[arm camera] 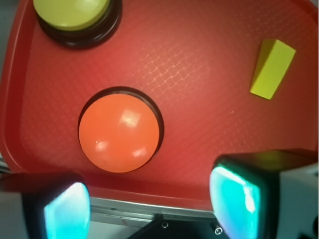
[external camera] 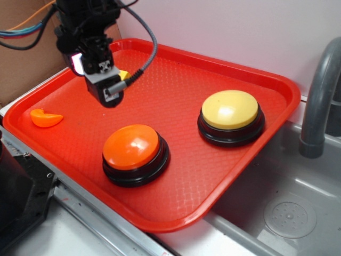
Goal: Push the orange button.
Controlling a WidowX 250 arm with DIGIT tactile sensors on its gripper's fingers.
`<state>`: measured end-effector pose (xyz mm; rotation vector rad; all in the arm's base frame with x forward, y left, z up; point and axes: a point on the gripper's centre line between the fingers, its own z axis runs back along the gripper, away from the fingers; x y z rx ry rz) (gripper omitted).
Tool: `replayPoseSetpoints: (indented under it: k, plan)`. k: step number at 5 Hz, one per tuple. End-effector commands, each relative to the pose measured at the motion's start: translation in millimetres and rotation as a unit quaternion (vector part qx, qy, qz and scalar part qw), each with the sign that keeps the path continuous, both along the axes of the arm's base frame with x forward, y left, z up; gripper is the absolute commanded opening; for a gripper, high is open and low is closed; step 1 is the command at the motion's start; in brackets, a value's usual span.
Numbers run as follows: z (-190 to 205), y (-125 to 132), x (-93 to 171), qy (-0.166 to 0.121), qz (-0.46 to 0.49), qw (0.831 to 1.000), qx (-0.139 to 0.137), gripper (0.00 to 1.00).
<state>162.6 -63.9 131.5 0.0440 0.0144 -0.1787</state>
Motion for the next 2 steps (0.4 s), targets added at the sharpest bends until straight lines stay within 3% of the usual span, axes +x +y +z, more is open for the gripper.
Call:
replayPoseSetpoints:
  k: [1, 2]
  plan:
    - [17.9, -0.6, -2.7, -0.029, 0.012, 0.999, -0.011, 1.0]
    - [19.2, -0.2, -4.0, -0.029, 0.009, 0.999, -0.009, 1.0]
